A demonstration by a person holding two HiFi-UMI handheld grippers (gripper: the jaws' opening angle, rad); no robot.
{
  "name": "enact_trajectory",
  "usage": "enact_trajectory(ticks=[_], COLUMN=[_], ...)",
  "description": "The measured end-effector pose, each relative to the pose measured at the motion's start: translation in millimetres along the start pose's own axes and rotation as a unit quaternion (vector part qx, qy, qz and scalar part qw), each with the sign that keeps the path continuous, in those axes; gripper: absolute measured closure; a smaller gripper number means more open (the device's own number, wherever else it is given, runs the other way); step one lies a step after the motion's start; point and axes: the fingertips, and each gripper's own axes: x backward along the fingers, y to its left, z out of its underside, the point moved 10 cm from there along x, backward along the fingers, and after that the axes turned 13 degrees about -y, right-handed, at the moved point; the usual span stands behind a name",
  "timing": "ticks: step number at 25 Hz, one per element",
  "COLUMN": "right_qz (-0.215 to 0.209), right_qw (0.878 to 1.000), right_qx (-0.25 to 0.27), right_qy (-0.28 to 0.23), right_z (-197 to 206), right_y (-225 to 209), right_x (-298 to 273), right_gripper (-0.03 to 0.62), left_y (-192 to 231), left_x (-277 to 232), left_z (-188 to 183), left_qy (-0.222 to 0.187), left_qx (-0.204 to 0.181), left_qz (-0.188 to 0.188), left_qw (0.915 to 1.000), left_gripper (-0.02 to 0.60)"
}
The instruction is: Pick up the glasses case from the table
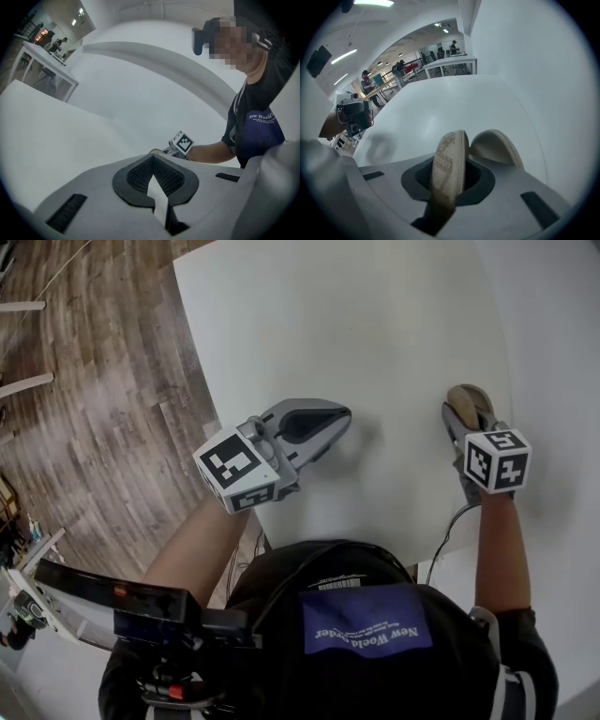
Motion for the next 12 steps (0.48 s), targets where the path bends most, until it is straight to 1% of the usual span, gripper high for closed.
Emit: enact_trajectory(ticks=[7,12], right_qz=[0.009,0.005], right_qw=[1.000,1.000], right_qx=[0.001,0.001], right_qy=[-0.003,-0.006], right_z=[-0.8,1.8], right_y=[7.3,10.7], right_x=[3.0,1.9], right_gripper=[0.543,0.543], left_y=[-27.8,-48.4], left_x=[12.5,27.6], left_z=[-11.6,-18.7], left_qy=[-0.006,-0.008], left_qx=[-0.018,-0.037], left_qz=[0.011,0.004], left_qw=[0.9998,0.9993], left_gripper=[0.578,0.578])
